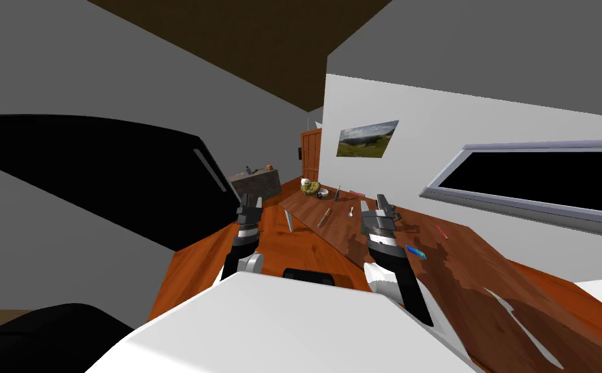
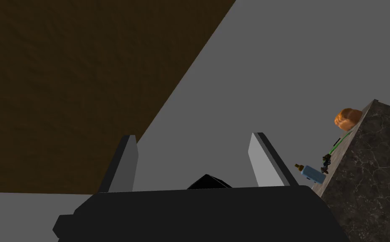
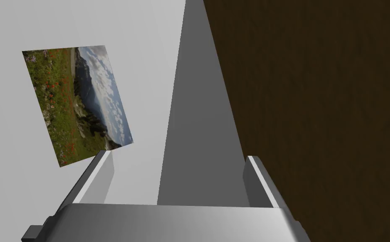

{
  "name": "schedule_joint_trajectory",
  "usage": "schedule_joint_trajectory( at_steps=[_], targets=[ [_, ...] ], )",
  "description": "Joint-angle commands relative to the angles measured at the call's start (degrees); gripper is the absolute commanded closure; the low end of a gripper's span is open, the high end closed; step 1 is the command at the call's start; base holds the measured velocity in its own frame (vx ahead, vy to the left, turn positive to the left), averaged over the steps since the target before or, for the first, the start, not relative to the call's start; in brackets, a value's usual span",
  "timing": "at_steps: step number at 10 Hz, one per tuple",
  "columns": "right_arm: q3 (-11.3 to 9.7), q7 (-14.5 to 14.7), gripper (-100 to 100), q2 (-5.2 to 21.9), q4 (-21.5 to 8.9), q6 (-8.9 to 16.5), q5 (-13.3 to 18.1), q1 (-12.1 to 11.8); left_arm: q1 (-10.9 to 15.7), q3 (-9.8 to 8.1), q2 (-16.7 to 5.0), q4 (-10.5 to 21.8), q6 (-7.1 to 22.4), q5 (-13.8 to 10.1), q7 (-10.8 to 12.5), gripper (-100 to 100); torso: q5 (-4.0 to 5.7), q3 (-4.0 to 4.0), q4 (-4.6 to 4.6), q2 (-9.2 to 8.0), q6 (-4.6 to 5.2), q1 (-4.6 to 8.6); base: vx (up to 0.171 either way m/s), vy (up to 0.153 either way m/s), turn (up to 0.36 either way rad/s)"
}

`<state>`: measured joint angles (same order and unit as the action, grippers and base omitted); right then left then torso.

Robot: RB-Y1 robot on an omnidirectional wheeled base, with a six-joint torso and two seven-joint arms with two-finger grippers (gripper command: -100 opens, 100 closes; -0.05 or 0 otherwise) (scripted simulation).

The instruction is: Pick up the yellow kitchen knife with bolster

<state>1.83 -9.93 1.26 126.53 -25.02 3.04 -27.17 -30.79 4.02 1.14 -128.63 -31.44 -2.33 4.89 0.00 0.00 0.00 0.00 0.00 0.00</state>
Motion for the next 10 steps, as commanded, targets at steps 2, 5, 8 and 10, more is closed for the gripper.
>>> schedule_joint_trajectory(
  at_steps=[2,5,8,10],
  targets=[
    [0.07,3.17,-100,2.79,-1.8,-0.26,1.04,-0.91,0.0,0.0,0.0,0.0,0.0,0.0,0.0,0,-0.01,-0.01,0.0,0.02,-0.02,-0.05,0.004,0.026,0.125],
    [0.17,8.03,-100,6.86,-4.58,-0.78,2.89,-2.59,0.0,0.01,0.0,0.0,0.0,0.0,0.0,0,-0.03,-0.01,0.0,0.02,-0.02,-0.13,0.005,0.04,0.17],
    [0.22,11.09,-100,8.47,-5.72,-1.02,3.68,-3.34,0.0,0.0,0.0,0.0,0.0,0.0,0.0,0,-0.03,-0.02,0.01,0.03,-0.01,-0.12,0.008,0.031,0.081],
    [0.27,13.68,-100,10.18,-6.97,-1.28,4.56,-4.17,0.0,0.0,0.0,0.0,0.0,0.0,0.0,0,-0.02,-0.01,0.0,0.02,-0.02,-0.09,0.005,0.026,0.128]
  ],
)
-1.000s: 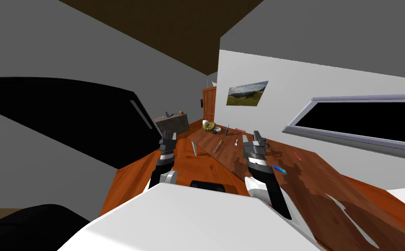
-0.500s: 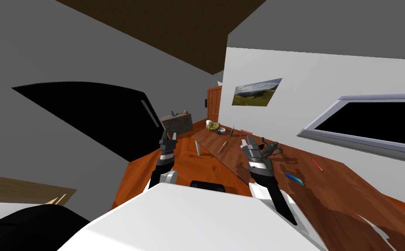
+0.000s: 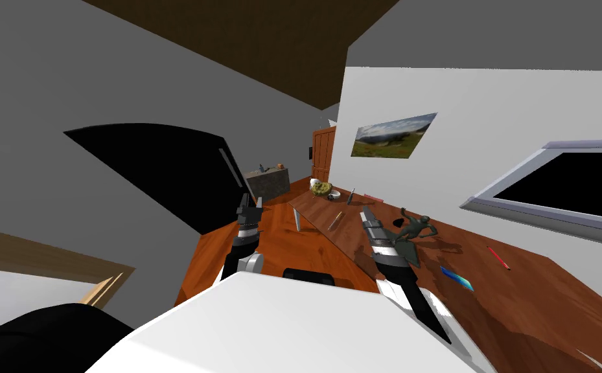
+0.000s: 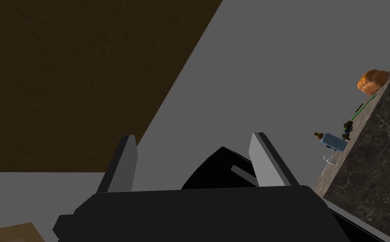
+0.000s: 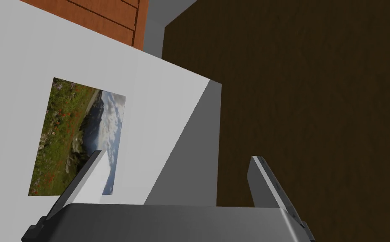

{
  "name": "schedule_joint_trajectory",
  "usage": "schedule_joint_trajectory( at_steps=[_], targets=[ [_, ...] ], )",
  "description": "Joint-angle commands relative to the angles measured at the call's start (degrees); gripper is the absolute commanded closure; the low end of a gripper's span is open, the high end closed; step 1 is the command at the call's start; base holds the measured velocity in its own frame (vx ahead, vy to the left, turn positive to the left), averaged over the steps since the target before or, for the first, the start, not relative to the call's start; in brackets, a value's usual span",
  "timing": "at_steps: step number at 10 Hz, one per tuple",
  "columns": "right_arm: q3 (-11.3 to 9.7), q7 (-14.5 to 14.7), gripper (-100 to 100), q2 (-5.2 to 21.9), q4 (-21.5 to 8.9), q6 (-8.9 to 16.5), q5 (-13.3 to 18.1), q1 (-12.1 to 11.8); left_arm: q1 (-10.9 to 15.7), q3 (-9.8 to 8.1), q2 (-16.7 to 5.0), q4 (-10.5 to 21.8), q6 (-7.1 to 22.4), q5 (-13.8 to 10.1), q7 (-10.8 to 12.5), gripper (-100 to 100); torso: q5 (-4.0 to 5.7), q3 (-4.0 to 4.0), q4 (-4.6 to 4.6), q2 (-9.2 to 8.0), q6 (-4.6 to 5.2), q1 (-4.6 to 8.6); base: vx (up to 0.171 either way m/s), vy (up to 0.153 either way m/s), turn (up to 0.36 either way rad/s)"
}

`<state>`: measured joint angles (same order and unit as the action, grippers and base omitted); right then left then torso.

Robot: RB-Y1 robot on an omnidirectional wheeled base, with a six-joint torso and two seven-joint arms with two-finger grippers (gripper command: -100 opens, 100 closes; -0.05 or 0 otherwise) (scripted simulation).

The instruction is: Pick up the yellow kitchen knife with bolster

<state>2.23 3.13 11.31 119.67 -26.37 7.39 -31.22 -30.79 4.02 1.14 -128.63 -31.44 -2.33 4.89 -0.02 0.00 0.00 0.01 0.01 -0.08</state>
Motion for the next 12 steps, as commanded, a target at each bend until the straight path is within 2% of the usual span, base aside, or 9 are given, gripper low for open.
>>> schedule_joint_trajectory(
  at_steps=[1,2,6,7,8,9,10,11,12],
  targets=[
    [-0.09,2.86,-100,1.9,-1.47,-0.21,1.16,-0.98,0.0,0.0,0.0,0.0,0.0,0.0,0.0,0,0.0,0.0,0.0,0.0,0.0,0.0,0.008,0.034,0.14],
    [-0.09,3.39,-100,1.9,-1.47,-0.21,1.16,-0.98,0.0,0.0,0.0,0.0,0.0,0.0,0.0,0,0.0,-0.01,0.0,0.01,-0.02,-0.03,0.01,0.031,0.097],
    [-0.22,9.36,-100,5.58,-4.55,-0.76,3.3,-2.8,0.0,0.0,0.0,0.0,0.0,0.0,0.0,0,-0.01,-0.02,0.01,0.03,-0.02,-0.05,0.012,0.034,0.142],
    [-0.4,11.36,-100,7.45,-6.26,-1.01,4.48,-3.7,0.0,0.0,0.0,0.0,0.0,0.0,0.0,0,0.0,-0.02,0.01,0.03,0.0,-0.02,0.015,0.034,0.221],
    [-0.4,12.5,-100,7.45,-6.26,-1.01,4.48,-3.7,0.0,0.0,0.0,0.0,0.0,0.0,0.0,0,-0.01,-0.02,0.01,0.04,-0.03,-0.02,0.013,0.028,0.106],
    [-0.67,14.37,-100,9.32,-8.07,-1.24,5.72,-4.59,0.0,0.0,0.0,0.0,0.0,0.0,0.0,0,-0.01,-0.01,0.01,0.02,0.01,-0.02,0.018,0.042,0.21],
    [-0.67,15.7,-100,9.32,-8.07,-1.24,5.72,-4.59,0.0,0.0,0.0,0.0,0.0,0.0,0.0,0,-0.01,-0.03,0.01,0.05,-0.03,-0.05,0.018,0.027,0.11],
    [-1.01,17.45,-100,11.19,-9.99,-1.45,7.02,-5.45,0.0,0.0,0.0,0.0,0.0,0.0,0.0,0,-0.01,-0.02,0.01,0.04,0.01,-0.02,0.023,0.033,0.211],
    [-1.01,18.93,-100,11.19,-9.99,-1.45,7.02,-5.45,0.0,0.0,0.0,0.0,0.0,0.0,0.0,0,-0.01,-0.03,0.01,0.05,-0.02,-0.03,0.026,0.025,0.125]
  ],
)
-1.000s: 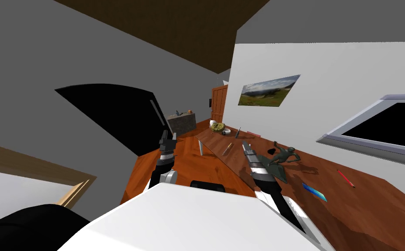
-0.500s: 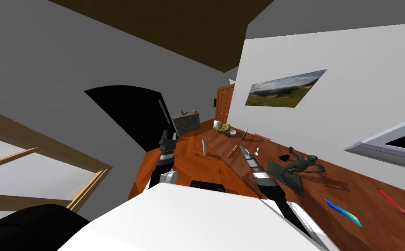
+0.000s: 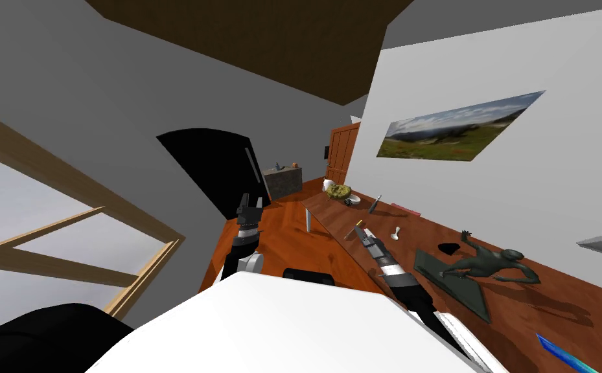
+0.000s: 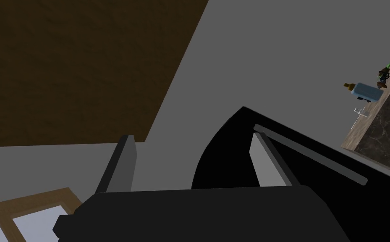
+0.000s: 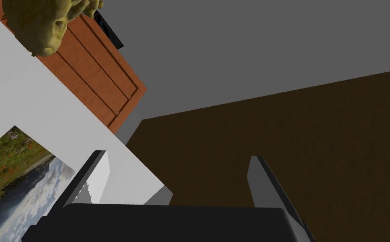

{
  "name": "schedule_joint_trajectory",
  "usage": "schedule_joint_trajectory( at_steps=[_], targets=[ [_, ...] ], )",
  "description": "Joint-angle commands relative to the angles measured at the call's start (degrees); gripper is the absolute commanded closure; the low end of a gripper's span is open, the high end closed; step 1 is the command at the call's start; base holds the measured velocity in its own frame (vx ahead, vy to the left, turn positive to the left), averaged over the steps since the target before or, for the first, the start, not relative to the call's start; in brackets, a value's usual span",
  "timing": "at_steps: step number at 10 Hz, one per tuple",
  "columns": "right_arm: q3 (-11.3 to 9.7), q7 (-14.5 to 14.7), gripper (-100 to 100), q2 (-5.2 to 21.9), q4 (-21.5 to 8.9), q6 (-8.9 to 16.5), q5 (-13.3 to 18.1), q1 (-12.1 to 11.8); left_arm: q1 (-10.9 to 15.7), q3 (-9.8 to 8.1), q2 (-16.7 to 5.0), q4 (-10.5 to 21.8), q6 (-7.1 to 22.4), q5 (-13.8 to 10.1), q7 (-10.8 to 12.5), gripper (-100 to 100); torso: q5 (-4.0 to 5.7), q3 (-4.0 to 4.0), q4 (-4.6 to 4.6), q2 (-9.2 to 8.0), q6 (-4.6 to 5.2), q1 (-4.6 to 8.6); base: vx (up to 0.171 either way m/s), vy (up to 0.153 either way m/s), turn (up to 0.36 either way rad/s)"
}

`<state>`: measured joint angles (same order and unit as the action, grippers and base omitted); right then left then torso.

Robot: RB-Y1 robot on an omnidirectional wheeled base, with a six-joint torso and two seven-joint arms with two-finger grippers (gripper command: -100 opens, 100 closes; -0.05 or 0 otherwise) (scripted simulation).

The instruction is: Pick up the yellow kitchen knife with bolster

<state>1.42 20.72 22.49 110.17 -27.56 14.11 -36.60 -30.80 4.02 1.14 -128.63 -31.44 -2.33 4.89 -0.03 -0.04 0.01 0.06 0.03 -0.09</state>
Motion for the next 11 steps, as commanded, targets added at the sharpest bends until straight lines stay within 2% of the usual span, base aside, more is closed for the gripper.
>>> schedule_joint_trajectory(
  at_steps=[1,2,3,4,5,6,7,8,9,10,11],
  targets=[
    [-0.63,2.86,-100,1.87,-2.52,-0.45,1.64,-0.9,0.0,0.0,0.0,0.0,0.0,0.0,0.0,0,0.0,0.0,0.0,0.0,0.0,0.0,0.026,0.034,0.238],
    [-0.63,4.42,-100,1.87,-2.52,-0.45,1.64,-0.9,0.01,0.0,0.0,0.0,0.0,0.0,0.0,0,0.0,0.0,0.0,0.01,-0.04,-0.02,0.022,0.023,0.106],
    [-1.14,6.16,-100,3.73,-4.65,-0.63,3.03,-1.71,0.0,0.0,0.0,0.0,0.0,0.0,0.0,0,0.0,0.0,0.0,-0.01,0.01,-0.01,0.028,0.035,0.198],
    [-1.14,7.61,-100,3.73,-4.65,-0.63,3.03,-1.71,0.01,0.0,0.0,0.0,0.0,0.0,0.0,0,0.0,-0.01,0.0,0.02,-0.03,-0.02,0.026,0.022,0.154],
    [-1.71,9.25,-100,5.61,-6.85,-0.79,4.45,-2.49,0.0,0.0,0.0,0.0,0.0,0.0,0.0,0,0.0,0.0,0.0,0.01,0.0,0.0,0.033,0.029,0.244],
    [-1.71,10.95,-100,5.61,-6.85,-0.79,4.45,-2.49,0.0,0.0,0.0,0.0,0.0,0.0,0.0,0,0.0,-0.02,0.01,0.03,-0.03,0.0,0.028,0.017,0.127],
    [-2.33,12.55,-100,7.51,-9.08,-0.97,5.89,-3.26,0.0,0.0,0.0,0.0,0.0,0.0,0.0,0,0.0,-0.01,0.0,0.02,0.01,0.02,0.032,0.021,0.213],
    [-2.33,14.05,-100,7.51,-9.08,-0.97,5.89,-3.26,0.0,0.0,0.0,0.0,0.0,0.0,0.0,0,0.01,-0.01,0.0,0.02,-0.02,0.02,0.03,0.012,0.142],
    [-2.99,15.86,-100,9.46,-11.33,-1.16,7.36,-4.03,0.0,0.0,0.0,0.0,0.0,0.0,0.0,0,0.0,-0.01,0.0,0.02,0.0,0.04,0.038,0.016,0.303],
    [-2.99,17.06,-100,9.46,-11.33,-1.16,7.36,-4.03,0.0,0.0,0.0,0.0,0.0,0.0,0.0,0,0.01,-0.03,0.01,0.05,-0.04,0.05,0.032,0.004,0.124],
    [-3.67,18.94,-100,11.47,-13.59,-1.37,8.84,-4.79,-0.01,-0.01,0.0,0.0,0.0,0.0,0.0,0,0.01,-0.02,0.01,0.02,0.03,0.06,0.036,0.014,0.29]
  ],
)
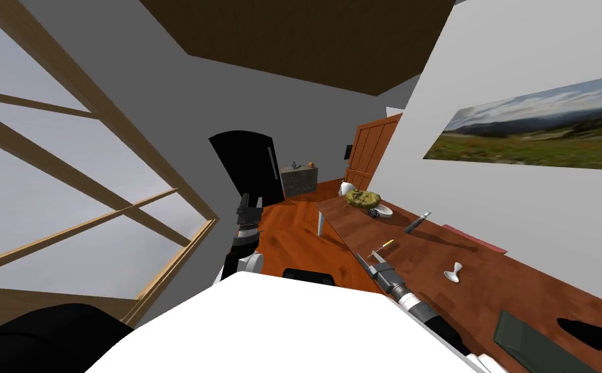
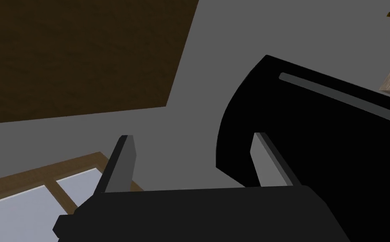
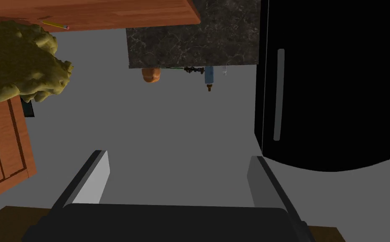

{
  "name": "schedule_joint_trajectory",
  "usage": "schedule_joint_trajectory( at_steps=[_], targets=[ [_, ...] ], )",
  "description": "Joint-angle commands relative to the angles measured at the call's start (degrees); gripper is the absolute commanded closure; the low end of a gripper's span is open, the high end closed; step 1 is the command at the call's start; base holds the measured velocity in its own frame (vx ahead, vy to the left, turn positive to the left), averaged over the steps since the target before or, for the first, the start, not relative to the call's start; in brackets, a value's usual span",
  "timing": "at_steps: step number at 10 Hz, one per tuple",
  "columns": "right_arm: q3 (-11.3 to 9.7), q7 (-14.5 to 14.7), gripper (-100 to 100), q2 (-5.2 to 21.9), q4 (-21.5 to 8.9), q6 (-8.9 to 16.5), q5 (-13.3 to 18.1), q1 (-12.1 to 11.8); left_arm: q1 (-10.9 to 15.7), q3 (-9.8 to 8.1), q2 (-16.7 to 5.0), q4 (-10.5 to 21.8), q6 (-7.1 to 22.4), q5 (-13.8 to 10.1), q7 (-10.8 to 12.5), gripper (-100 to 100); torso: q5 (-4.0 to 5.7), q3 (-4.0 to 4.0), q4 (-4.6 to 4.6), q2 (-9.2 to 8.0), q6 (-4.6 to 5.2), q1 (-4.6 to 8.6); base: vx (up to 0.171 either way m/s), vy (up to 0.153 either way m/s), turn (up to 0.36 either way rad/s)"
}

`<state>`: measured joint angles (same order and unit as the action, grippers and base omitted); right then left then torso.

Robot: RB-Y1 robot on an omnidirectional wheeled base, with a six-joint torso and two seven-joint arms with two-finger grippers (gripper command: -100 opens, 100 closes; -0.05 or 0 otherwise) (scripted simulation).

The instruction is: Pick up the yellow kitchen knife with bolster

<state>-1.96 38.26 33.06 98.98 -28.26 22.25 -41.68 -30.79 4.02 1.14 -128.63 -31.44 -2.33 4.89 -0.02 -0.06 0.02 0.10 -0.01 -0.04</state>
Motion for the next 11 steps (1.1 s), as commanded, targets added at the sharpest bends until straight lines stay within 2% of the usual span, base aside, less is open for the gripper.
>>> schedule_joint_trajectory(
  at_steps=[1,2,3,4,5,6,7,8,9,11],
  targets=[
    [-0.29,2.44,-100,0.89,-2.4,-0.68,0.7,0.28,0.0,0.0,0.0,0.0,0.0,0.0,0.0,0,0.0,0.0,0.0,0.0,0.0,0.0,0.034,0.003,0.117],
    [-1.0,4.31,-100,2.94,-4.51,-0.91,2.18,-0.48,-0.01,-0.01,0.0,0.0,0.0,0.0,0.0,0,0.01,0.0,0.0,-0.01,0.06,0.02,0.046,0.013,0.207],
    [-1.0,5.26,-100,2.94,-4.66,-0.91,2.18,-0.48,-0.01,0.0,0.0,0.0,0.0,0.0,0.0,0,0.01,-0.02,0.01,0.03,0.02,0.01,0.036,0.002,0.155],
    [-1.71,7.45,-100,4.99,-6.9,-1.17,3.65,-1.23,-0.01,-0.01,0.0,0.0,0.0,0.0,0.0,0,0.0,-0.01,0.0,0.0,0.05,0.02,0.041,0.001,0.301],
    [-1.71,7.96,-100,4.99,-6.9,-1.17,3.65,-1.23,0.0,0.0,0.0,0.0,0.0,0.0,0.0,0,0.01,-0.01,0.01,0.02,0.01,0.05,0.036,-0.01,0.118],
    [-2.43,10.45,-100,7.04,-9.12,-1.45,5.11,-1.95,-0.01,-0.01,0.0,0.0,0.0,0.0,0.0,0,0.01,-0.01,0.0,0.0,0.07,0.05,0.042,0.001,0.252],
    [-2.43,10.53,-100,7.04,-9.12,-1.45,5.11,-1.95,0.0,0.0,0.0,0.0,0.0,0.0,0.0,0,0.01,-0.02,0.01,0.03,0.01,0.05,0.033,-0.004,0.148],
    [-3.17,12.77,-100,9.07,-11.31,-1.74,6.56,-2.66,-0.01,-0.01,0.0,0.0,0.0,0.0,0.0,0,0.01,-0.01,0.0,0.0,0.06,0.04,0.035,-0.004,0.281],
    [-3.17,12.95,-100,9.07,-11.31,-1.74,6.56,-2.66,0.0,-0.01,0.0,0.0,0.0,0.0,0.0,0,0.01,-0.01,0.0,0.01,0.02,0.06,0.031,-0.017,0.146],
    [-4.72,16.73,-100,13.03,-15.55,-2.37,9.4,-3.98,-0.01,-0.01,0.0,0.0,0.0,0.0,0.0,0,0.01,-0.01,0.0,0.02,0.02,0.08,0.053,-0.019,0.387]
  ],
)
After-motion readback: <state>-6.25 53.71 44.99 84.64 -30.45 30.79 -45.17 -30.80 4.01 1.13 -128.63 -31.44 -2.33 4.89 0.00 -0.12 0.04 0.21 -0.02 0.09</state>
